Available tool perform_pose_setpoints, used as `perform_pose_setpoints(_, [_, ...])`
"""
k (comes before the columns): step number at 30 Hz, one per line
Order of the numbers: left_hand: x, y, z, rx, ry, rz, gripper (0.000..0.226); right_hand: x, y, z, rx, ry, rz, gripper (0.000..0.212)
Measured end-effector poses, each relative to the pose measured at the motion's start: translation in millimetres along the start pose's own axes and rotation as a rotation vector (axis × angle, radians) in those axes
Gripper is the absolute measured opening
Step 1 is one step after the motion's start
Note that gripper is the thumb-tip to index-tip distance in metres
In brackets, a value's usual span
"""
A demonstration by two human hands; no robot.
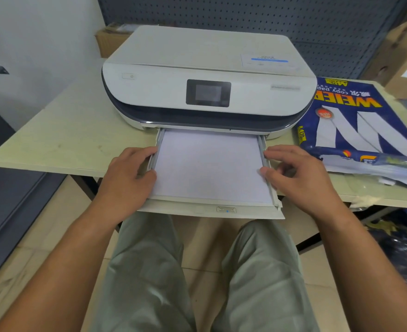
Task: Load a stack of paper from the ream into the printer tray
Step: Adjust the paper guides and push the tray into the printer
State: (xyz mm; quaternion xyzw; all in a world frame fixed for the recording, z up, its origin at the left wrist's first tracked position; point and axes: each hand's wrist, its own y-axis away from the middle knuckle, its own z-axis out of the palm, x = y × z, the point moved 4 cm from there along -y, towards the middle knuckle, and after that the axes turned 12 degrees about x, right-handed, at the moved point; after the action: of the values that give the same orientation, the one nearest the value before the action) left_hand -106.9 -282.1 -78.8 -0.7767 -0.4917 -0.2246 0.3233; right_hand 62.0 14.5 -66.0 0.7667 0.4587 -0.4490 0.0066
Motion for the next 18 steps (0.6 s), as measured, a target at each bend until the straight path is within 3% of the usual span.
perform_pose_setpoints(13, [2, 4, -1, -0.033, -0.031, 0.001, 0.053, -2, 2, 1, -0.004, 0.08, -0.024, 0.032])
perform_pose_setpoints(18, [7, 14, -17, -0.052, 0.019, 0.011, 0.052, -3, 6, -4, -0.066, -0.009, -0.008, 0.03])
